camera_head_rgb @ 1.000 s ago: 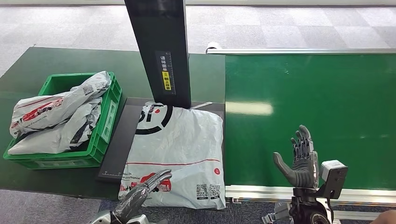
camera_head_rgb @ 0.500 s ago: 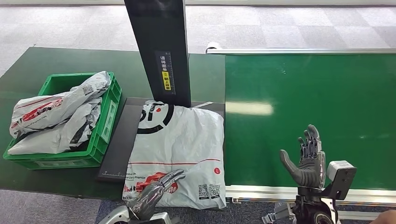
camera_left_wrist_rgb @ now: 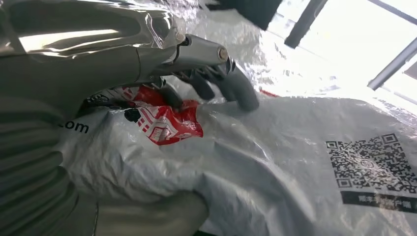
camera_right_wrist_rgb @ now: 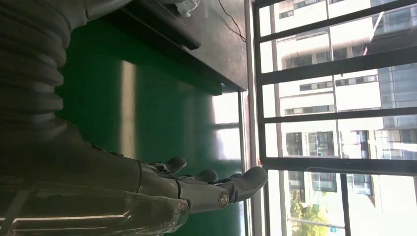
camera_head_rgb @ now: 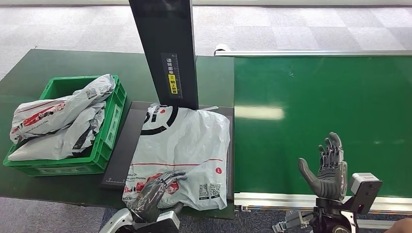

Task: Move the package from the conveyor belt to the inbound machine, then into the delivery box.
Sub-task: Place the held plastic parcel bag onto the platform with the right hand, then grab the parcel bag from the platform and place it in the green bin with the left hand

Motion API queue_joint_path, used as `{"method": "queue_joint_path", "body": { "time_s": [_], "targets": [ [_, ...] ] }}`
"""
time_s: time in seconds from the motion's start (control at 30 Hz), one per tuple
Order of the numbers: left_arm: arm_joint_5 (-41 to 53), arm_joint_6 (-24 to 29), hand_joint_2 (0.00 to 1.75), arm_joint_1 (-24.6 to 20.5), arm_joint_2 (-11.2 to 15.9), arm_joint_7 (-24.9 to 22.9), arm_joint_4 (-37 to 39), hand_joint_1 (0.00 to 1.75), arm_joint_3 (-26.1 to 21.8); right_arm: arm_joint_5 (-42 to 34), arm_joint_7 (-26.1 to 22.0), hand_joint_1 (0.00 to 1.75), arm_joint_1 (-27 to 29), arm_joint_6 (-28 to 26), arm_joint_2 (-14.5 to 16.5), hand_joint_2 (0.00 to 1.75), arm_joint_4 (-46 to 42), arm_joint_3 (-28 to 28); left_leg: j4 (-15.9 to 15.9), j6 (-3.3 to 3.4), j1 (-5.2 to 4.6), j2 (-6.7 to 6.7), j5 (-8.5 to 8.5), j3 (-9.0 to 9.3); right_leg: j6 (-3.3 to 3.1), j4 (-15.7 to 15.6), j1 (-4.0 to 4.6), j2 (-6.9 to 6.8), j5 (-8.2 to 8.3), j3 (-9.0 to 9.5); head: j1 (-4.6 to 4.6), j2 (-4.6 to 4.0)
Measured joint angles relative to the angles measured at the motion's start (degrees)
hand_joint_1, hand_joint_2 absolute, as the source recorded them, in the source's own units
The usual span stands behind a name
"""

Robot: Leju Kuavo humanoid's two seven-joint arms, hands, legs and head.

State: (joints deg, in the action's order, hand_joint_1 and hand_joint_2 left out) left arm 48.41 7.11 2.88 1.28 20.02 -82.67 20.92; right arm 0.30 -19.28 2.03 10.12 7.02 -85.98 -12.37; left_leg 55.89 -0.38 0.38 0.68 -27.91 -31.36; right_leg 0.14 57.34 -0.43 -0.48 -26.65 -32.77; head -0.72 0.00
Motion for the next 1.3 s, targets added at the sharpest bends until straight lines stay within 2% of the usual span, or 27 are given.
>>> {"method": "queue_joint_path", "body": {
  "time_s": [0.33, 0.77, 1.0, 1.23, 1.3],
  "targets": [
    [0.43, 1.45, 1.75, 0.09, -0.48, -0.13, -1.19, 1.75, -1.76, -0.43, -0.02, 0.00, 0.24, 0.02, 0.00, 1.75, -0.36, -0.23, 0.00, 0.00, 0.00, 0.00, 0.00, 0.00, 0.00, 0.00, 0.00, 0.00, 0.00, 0.00, 0.00, 0.00],
    [-3.86, 2.92, 1.75, 1.57, -0.88, 1.92, -3.62, 1.75, -3.78, -0.72, -0.76, 0.00, 1.23, -0.10, 0.00, 1.75, -0.74, -0.28, 0.00, 0.00, 0.00, 0.00, 0.00, -0.01, 0.00, 0.00, 0.00, 0.00, 0.00, 0.00, 0.01, 0.00],
    [-3.08, 7.96, 1.75, 0.95, -0.58, 4.28, -8.72, 1.75, -6.54, -1.20, -1.21, 0.00, 1.90, -0.15, 0.04, 1.75, -0.84, -0.28, 0.00, 0.00, 0.00, -0.01, 0.00, -0.01, 0.00, 0.00, 0.00, 0.00, 0.00, 0.00, 0.00, 0.00],
    [-2.71, 9.62, 1.75, -0.44, 0.23, 4.96, -14.22, 1.75, -8.97, -1.48, -1.67, 0.00, 1.98, -0.15, 0.36, 1.75, -0.84, -0.31, 0.00, 0.00, 0.00, 0.00, 0.01, -0.01, 0.00, 0.00, 0.01, 0.00, 0.00, -0.01, 0.00, 0.00],
    [-4.71, 14.81, 1.75, -1.47, 1.19, 7.11, -15.50, 1.75, -9.56, -1.52, -1.84, 0.00, 1.94, -0.13, 0.52, 1.75, -0.84, -0.31, 0.00, -0.01, 0.01, -0.01, 0.02, -0.03, 0.00, 0.01, 0.02, 0.00, 0.00, -0.03, 0.02, 0.00]
  ]
}}
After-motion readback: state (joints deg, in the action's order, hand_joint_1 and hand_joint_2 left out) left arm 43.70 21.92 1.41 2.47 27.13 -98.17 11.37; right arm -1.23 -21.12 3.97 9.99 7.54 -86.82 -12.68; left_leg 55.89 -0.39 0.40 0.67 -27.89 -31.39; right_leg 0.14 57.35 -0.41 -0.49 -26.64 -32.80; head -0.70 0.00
